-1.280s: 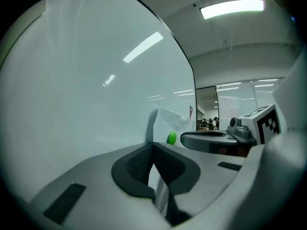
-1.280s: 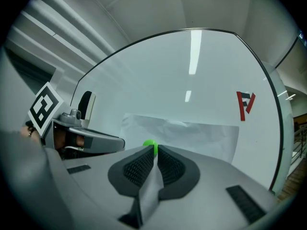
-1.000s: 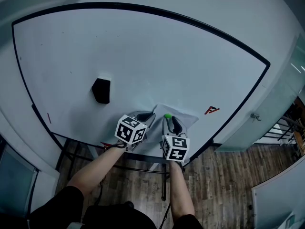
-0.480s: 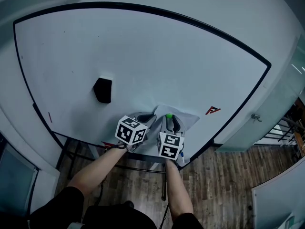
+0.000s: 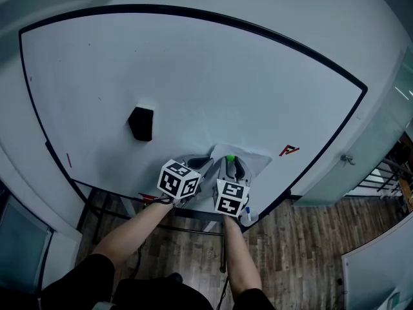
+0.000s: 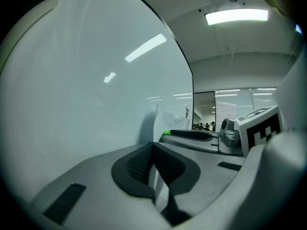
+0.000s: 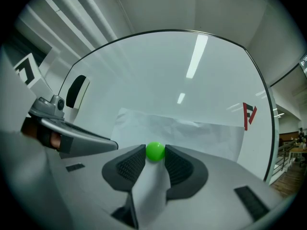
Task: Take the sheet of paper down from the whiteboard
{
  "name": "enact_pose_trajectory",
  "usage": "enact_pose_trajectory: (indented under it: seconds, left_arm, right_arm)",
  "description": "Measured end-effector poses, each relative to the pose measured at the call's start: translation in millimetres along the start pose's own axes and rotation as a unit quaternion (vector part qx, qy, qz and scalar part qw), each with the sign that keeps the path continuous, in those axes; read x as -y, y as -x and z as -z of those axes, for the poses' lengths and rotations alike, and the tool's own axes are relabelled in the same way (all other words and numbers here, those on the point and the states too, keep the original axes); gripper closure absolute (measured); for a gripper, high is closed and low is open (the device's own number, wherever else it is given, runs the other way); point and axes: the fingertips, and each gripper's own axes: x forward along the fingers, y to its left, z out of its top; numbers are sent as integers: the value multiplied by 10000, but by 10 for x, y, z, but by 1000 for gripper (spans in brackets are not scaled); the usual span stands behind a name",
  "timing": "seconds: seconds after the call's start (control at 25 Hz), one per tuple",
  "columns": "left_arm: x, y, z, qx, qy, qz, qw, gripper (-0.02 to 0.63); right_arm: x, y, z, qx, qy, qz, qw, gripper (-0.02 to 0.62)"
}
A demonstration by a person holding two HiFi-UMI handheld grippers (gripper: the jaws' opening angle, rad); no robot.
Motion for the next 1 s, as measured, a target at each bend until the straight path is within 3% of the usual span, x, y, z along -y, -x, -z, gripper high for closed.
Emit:
enact_pose_trajectory:
  seconds: [1.0]
  left_arm:
    - [-126, -58, 30, 308, 168, 114, 9993, 584]
  right_arm:
    - [10, -18, 8, 32, 99, -27, 9999, 462]
